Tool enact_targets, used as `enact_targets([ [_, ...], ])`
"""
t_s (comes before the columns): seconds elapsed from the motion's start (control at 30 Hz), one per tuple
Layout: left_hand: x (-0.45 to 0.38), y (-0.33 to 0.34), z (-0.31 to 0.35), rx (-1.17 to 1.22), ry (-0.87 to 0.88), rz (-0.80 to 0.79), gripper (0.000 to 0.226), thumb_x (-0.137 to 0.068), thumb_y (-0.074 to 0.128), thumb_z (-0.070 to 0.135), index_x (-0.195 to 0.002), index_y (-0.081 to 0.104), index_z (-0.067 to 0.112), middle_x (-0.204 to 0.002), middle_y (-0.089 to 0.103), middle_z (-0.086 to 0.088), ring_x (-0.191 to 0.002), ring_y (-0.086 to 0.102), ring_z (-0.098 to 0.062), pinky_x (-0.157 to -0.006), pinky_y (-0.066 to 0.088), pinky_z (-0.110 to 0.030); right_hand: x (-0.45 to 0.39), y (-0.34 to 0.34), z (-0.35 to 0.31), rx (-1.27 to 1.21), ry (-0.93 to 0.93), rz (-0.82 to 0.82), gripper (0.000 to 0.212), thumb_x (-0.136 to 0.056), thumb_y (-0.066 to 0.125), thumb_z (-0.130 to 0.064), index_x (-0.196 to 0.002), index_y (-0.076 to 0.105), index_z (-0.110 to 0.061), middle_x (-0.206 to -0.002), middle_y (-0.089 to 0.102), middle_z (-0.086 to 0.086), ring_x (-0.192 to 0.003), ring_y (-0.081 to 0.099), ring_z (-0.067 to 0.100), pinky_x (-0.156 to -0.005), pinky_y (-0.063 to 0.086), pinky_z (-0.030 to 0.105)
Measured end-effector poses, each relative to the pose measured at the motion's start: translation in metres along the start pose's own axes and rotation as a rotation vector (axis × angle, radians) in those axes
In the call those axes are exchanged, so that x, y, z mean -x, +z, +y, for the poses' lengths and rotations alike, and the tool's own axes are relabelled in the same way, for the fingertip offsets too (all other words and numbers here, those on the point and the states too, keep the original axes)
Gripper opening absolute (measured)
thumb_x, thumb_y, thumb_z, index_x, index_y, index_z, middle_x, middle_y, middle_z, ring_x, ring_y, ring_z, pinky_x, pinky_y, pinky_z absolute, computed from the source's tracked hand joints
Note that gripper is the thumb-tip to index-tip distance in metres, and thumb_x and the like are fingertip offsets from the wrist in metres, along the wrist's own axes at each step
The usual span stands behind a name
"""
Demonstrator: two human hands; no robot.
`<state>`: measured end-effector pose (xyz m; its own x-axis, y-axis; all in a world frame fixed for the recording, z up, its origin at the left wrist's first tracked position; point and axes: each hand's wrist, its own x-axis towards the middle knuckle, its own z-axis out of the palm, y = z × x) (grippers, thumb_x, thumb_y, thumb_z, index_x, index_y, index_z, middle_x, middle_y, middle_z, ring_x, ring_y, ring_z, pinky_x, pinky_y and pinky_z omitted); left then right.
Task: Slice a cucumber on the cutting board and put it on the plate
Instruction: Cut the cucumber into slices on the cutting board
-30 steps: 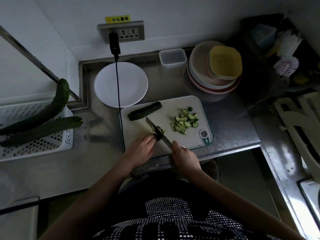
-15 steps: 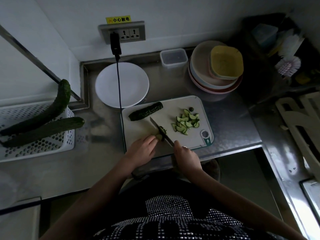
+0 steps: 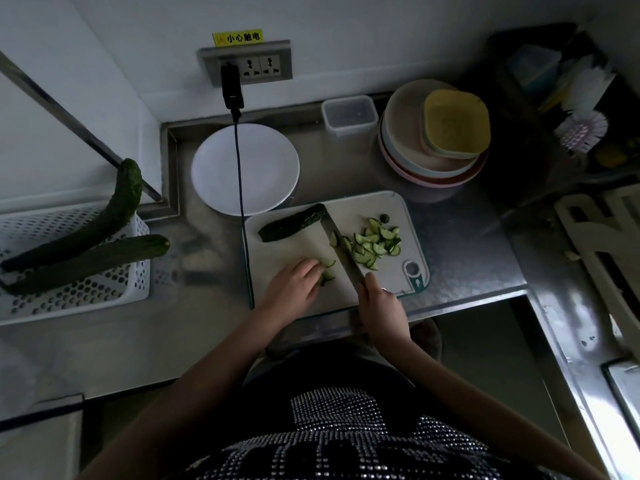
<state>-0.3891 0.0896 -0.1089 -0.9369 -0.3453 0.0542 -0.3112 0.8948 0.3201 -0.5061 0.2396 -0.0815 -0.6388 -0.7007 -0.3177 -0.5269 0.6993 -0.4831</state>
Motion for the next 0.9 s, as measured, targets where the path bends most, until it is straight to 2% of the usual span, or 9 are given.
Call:
enact_targets([
  [0.07, -0.004, 0.002, 0.001, -0.025, 0.036, -0.063, 0.044, -0.052, 0.087, 0.009, -0.093, 0.072, 0.003, -0.098, 0.068, -0.011, -0.089, 0.066, -0.03, -0.071, 0.056, -0.036, 0.0, -0.002, -0.001, -0.045, 0.012, 0.004, 0.018, -0.101, 0.039, -0.026, -0.097, 0.042, -0.009, -0.08, 0.063, 0.023, -0.074, 0.06, 0.043, -0.056, 0.04, 0.039],
  [0.23, 0.0, 0.005, -0.002, -0.022, 0.027, -0.147, 0.054, -0.043, 0.089, 0.005, -0.093, 0.067, 0.003, -0.092, 0.064, -0.014, -0.081, 0.065, -0.033, -0.064, 0.057, -0.038, 0.001, -0.001, -0.004, -0.1, -0.017, -0.061, 0.017, -0.1, 0.041, -0.028, -0.091, 0.038, -0.014, -0.078, 0.062, 0.022, -0.073, 0.06, 0.042, -0.057, 0.042, 0.04],
  [0.3, 0.004, 0.009, -0.006, 0.004, 0.042, -0.097, 0.047, -0.053, 0.083, 0.007, -0.096, 0.064, 0.003, -0.092, 0.063, -0.016, -0.081, 0.063, -0.035, -0.062, 0.057, -0.04, 0.0, 0.0, -0.003, -0.117, -0.018, -0.081, 0.017, -0.1, 0.041, -0.029, -0.089, 0.036, -0.017, -0.077, 0.062, 0.021, -0.072, 0.06, 0.04, -0.057, 0.041, 0.039],
  [0.4, 0.016, 0.01, -0.014, 0.055, -0.004, 0.071, 0.025, -0.073, 0.053, 0.016, -0.097, 0.055, 0.008, -0.086, 0.061, -0.013, -0.081, 0.058, -0.03, -0.064, 0.052, -0.035, -0.001, 0.0, -0.003, -0.152, -0.037, -0.116, 0.017, -0.099, 0.044, -0.027, -0.086, 0.036, -0.018, -0.074, 0.06, 0.019, -0.07, 0.059, 0.039, -0.057, 0.042, 0.042],
  [0.53, 0.04, 0.008, -0.029, 0.078, -0.175, 0.241, 0.021, -0.074, 0.048, 0.016, -0.088, 0.058, 0.004, -0.081, 0.057, -0.012, -0.079, 0.047, -0.023, -0.065, 0.042, -0.031, -0.004, 0.004, -0.011, -0.166, -0.101, -0.236, 0.017, -0.097, 0.046, -0.023, -0.084, 0.036, -0.019, -0.077, 0.059, 0.018, -0.073, 0.059, 0.039, -0.061, 0.045, 0.042],
  [0.63, 0.052, 0.004, -0.034, 0.103, -0.274, 0.243, 0.019, -0.073, 0.047, 0.021, -0.085, 0.054, 0.007, -0.079, 0.055, -0.011, -0.073, 0.048, -0.023, -0.06, 0.041, -0.03, -0.007, 0.008, -0.018, -0.157, -0.129, -0.31, 0.014, -0.098, 0.044, -0.024, -0.087, 0.038, -0.018, -0.08, 0.06, 0.019, -0.075, 0.058, 0.038, -0.062, 0.045, 0.041],
  [0.77, 0.055, 0.005, -0.033, 0.05, -0.206, 0.213, 0.021, -0.075, 0.046, 0.02, -0.094, 0.048, 0.013, -0.083, 0.057, -0.009, -0.077, 0.049, -0.021, -0.064, 0.042, -0.031, -0.01, 0.011, -0.02, -0.139, -0.123, -0.333, 0.012, -0.098, 0.043, -0.025, -0.092, 0.044, -0.014, -0.083, 0.061, 0.02, -0.077, 0.059, 0.037, -0.064, 0.046, 0.042],
  [0.9, 0.053, 0.01, -0.033, 0.025, -0.161, 0.176, 0.027, -0.077, 0.045, 0.019, -0.096, 0.061, 0.008, -0.088, 0.057, -0.008, -0.081, 0.05, -0.021, -0.067, 0.047, -0.033, -0.012, 0.006, -0.012, -0.092, -0.088, -0.276, 0.014, -0.098, 0.044, -0.027, -0.096, 0.046, -0.014, -0.085, 0.062, 0.021, -0.078, 0.06, 0.039, -0.066, 0.051, 0.045],
])
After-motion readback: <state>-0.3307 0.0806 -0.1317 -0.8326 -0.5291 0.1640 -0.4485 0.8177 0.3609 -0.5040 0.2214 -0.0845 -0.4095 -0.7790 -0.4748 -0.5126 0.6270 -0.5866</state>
